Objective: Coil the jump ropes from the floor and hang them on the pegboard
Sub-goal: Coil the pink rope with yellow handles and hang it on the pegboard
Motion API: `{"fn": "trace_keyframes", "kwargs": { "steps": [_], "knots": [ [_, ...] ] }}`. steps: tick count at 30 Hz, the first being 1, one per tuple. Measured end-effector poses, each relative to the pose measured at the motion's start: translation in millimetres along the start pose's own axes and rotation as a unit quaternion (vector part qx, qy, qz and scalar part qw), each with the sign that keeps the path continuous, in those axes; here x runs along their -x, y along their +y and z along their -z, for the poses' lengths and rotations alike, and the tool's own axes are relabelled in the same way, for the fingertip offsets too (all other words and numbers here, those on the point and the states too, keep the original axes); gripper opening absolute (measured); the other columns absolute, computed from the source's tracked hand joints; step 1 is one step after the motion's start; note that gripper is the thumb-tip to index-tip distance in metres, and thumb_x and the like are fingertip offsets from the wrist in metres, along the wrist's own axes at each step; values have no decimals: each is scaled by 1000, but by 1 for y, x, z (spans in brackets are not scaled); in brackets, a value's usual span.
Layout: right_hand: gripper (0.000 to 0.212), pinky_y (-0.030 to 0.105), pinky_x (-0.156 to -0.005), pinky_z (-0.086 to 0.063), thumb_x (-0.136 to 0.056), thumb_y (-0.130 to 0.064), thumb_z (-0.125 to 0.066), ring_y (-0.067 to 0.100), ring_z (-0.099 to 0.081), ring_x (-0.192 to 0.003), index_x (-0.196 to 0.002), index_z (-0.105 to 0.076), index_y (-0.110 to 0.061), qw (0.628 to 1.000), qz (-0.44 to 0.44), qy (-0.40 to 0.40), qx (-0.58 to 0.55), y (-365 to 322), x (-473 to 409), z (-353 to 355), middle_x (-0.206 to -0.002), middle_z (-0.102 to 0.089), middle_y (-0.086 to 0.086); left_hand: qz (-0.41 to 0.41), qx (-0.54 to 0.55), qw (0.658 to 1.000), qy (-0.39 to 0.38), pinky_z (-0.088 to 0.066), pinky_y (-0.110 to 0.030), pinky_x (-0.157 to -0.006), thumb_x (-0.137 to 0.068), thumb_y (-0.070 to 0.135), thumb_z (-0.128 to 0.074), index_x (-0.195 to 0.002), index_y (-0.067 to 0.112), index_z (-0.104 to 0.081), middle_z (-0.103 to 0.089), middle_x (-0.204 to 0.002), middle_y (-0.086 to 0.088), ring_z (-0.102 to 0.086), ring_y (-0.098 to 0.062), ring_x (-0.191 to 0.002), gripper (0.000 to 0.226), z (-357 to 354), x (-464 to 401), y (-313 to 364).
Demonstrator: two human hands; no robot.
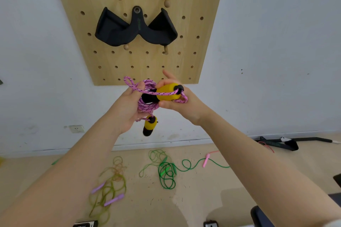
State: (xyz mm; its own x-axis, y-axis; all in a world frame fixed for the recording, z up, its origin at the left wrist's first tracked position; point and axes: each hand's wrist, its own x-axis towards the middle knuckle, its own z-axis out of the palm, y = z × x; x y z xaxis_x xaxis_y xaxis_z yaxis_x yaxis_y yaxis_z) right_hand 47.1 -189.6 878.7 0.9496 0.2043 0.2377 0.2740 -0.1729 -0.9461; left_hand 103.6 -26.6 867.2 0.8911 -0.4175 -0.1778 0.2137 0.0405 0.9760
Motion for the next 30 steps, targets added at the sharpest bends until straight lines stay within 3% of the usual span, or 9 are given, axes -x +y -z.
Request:
{"fn": "trace_keyframes", "kwargs": {
  "steps": [3, 6, 9, 12, 14, 19, 25, 28, 30],
  "knots": [
    [32, 41, -115, -24, -84, 1, -64, 16, -9, -144, -110, -53, -14, 995, 50, 29, 87, 2, -4, -9, -120, -33, -34, -69, -90, 993, 32, -57, -35, -77, -98, 40, -37, -120, 21, -55, -65, -105, -5, -67, -19, -84, 34, -11, 2, 9],
    [38, 27, -110, -26, -87, 2, -60, 20, -17, -141, -119, -43, -10, 993, 35, 66, 87, 3, -10, -24, -120, -34, -29, -94, -94, 990, 42, -57, -43, -79, -98, 39, -38, -121, 19, -55, -64, -104, -14, -66, -28, -89, 34, -19, 3, 15],
    [71, 20, -96, -44, -87, -1, -61, 22, -41, -126, -138, -14, -15, 994, -61, 80, -47, -2, -9, -25, -134, -34, 2, -71, -75, 995, 15, -57, -44, -80, -98, 41, -39, -123, 18, -56, -67, -110, -12, -67, -28, -96, 38, -16, 3, 13],
    [110, 39, -107, -37, -70, -41, -77, 19, -43, -130, -146, 2, -34, 986, -131, -4, -99, 0, -10, -11, -150, -28, 1, -38, -63, 997, -10, -57, -46, -79, -97, 43, -42, -124, 18, -57, -68, -111, -12, -69, -29, -92, 39, -11, 5, 4],
    [94, 39, -108, -37, -74, -56, -67, 10, -52, -119, -147, -15, -31, 979, -176, -31, -98, -2, -10, -8, -140, -44, -7, -43, -86, 995, -13, -58, -43, -76, -97, 43, -42, -119, 19, -59, -70, -107, -9, -70, -28, -90, 37, -10, 5, 3],
    [45, 37, -101, -45, -94, -8, -51, 17, -58, -107, -136, -41, -23, 979, -156, -11, -129, -3, -8, -5, -121, -57, -1, -62, -103, 993, -16, -59, -38, -73, -97, 41, -39, -119, 21, -55, -70, -104, -9, -71, -25, -84, 33, -11, 11, 3],
    [32, 44, -88, -52, -85, -5, -50, 28, -62, -97, -113, -61, -13, 944, -204, 194, 173, 9, -21, -27, -103, -66, 10, -134, -228, 964, -37, -49, -22, -82, -97, 35, -44, -110, 31, -56, -63, -103, 9, -61, -7, -94, 18, -31, 17, 5],
    [30, 43, -97, -45, -83, -2, -51, 27, -60, -99, -111, -59, -10, 977, -185, 90, -53, 11, -18, -10, -99, -64, 8, -108, -190, 976, -13, -56, -30, -77, -98, 36, -42, -115, 30, -56, -63, -111, 3, -64, -14, -96, 23, -27, 12, 9],
    [46, 43, -104, -39, -79, -22, -64, 27, -57, -108, -123, -53, -11, 965, -145, -26, -218, 11, -10, 1, -112, -63, 8, -92, -163, 982, -1, -58, -31, -68, -98, 38, -41, -113, 28, -57, -66, -109, -1, -67, -16, -90, 24, -20, 10, 16]
  ]
}}
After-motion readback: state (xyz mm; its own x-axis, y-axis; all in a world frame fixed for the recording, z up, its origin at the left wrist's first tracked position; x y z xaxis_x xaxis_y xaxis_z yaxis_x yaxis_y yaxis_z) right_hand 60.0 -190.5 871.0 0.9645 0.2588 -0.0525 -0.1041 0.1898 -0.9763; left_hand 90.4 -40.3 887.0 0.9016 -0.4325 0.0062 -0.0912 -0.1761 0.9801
